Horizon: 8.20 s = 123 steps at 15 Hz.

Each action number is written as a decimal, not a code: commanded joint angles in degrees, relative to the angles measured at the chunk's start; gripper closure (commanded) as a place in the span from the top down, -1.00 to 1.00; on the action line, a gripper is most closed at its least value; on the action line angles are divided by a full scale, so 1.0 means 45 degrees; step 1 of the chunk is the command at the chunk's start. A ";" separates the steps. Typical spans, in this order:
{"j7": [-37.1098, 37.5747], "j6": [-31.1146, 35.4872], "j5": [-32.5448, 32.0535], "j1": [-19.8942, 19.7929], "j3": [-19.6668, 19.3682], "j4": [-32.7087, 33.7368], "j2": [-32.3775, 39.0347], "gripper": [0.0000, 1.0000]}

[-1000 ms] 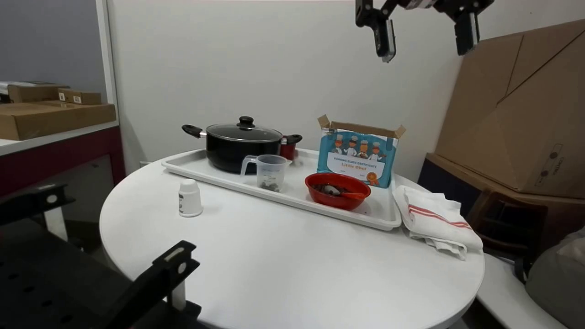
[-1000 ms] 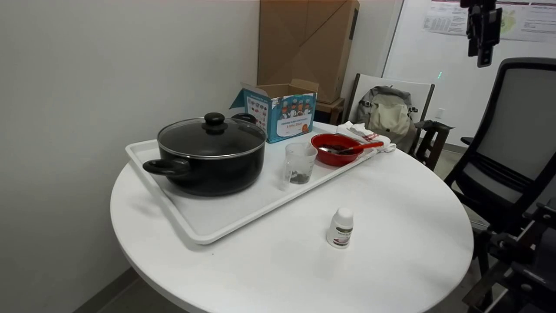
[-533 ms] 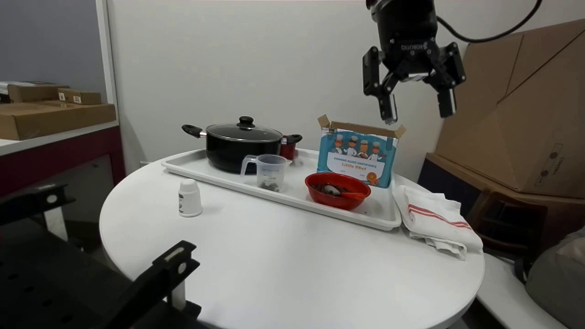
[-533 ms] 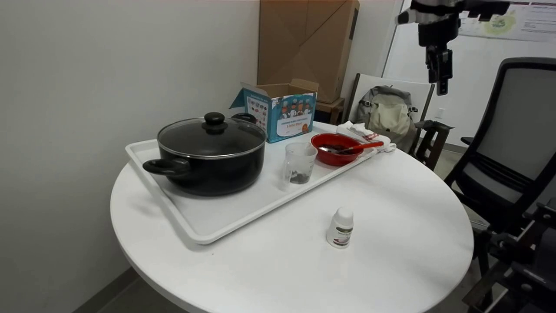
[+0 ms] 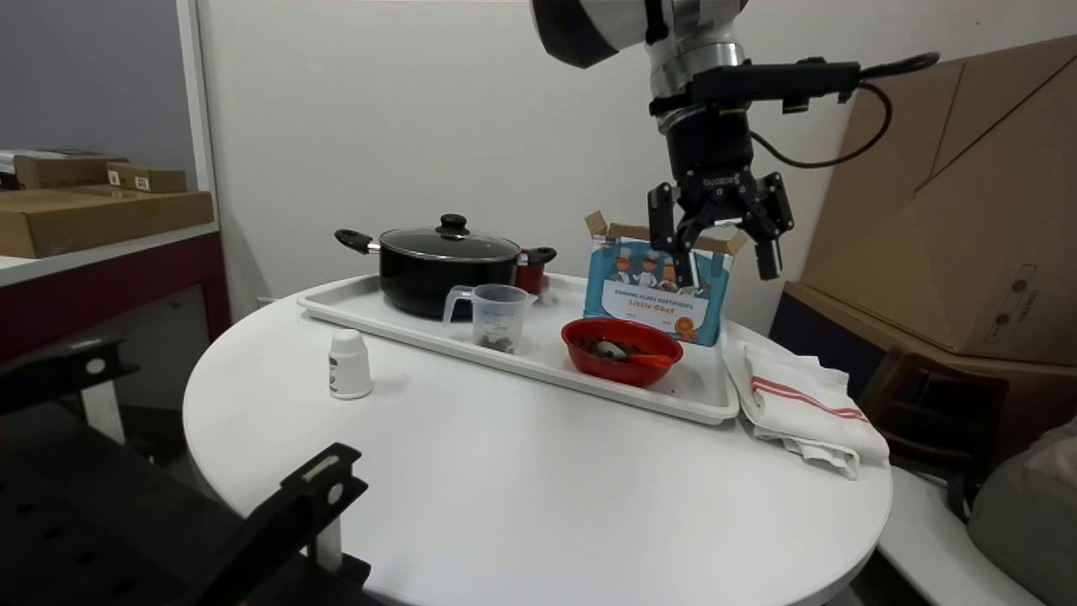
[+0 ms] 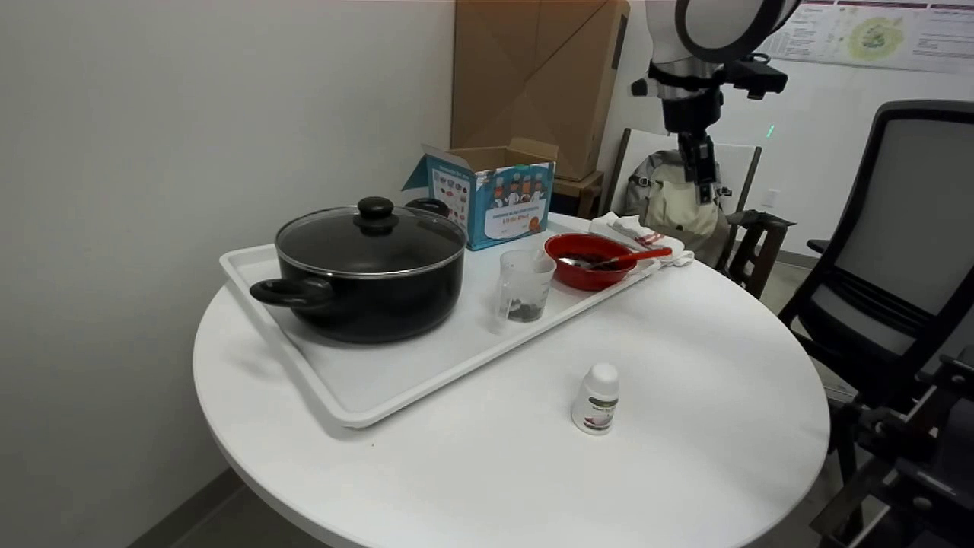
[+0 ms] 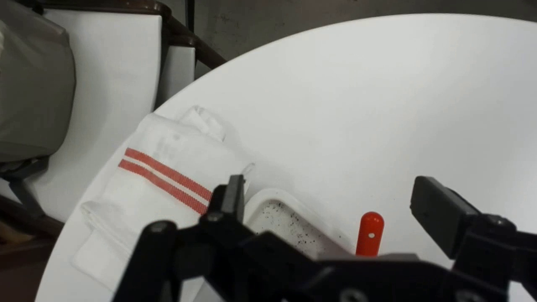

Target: Scoop some things from the red bowl and put them into the jug

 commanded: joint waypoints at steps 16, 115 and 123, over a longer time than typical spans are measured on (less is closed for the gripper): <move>0.0983 -0.0291 0.0151 0.0522 0.0166 0.1758 0.2822 0.46; 0.2445 -0.3181 -0.0706 0.0681 0.1219 -0.1021 -0.0953 -0.80; 0.2894 -0.3179 -0.1597 0.1689 0.1346 -0.2037 -0.2066 -0.80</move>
